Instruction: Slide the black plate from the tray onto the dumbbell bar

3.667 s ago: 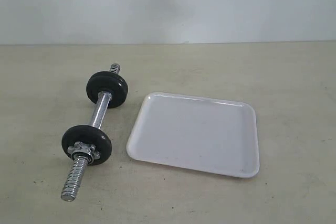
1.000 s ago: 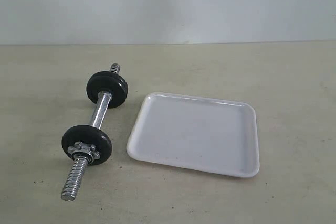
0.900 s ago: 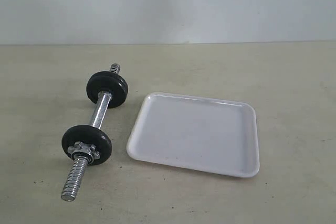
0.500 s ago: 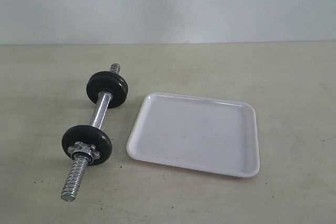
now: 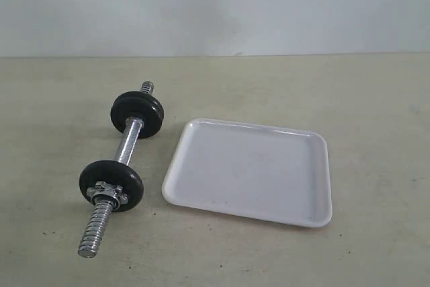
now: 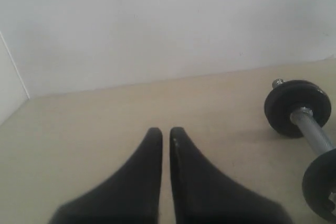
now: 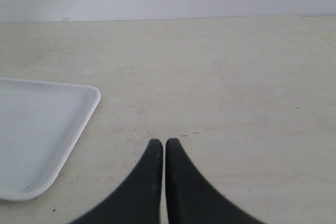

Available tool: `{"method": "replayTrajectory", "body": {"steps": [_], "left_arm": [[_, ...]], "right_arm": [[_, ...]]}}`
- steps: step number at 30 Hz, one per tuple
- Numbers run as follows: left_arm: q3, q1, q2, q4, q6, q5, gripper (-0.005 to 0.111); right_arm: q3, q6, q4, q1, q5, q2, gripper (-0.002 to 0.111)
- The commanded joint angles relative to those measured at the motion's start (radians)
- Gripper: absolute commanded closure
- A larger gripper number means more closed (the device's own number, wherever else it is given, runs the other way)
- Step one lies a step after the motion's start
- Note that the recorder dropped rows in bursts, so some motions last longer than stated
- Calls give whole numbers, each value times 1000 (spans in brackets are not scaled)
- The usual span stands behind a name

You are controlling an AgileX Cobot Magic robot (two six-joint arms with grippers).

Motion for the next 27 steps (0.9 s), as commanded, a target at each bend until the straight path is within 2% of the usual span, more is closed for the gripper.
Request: {"method": "replayTrajectory", "body": {"steps": [1,6,27], "left_arm": [[3,7,-3,-9,-31,65,102],[3,7,-3,-9,-72,123,102],[3,7,-3,-52,-81,120,102]], "right_arm": [[4,-4,-2,2,-13,-5,108],[4,-4,-2,2,-13,-5,108],[4,-4,-2,2,-13,-5,108]]}}
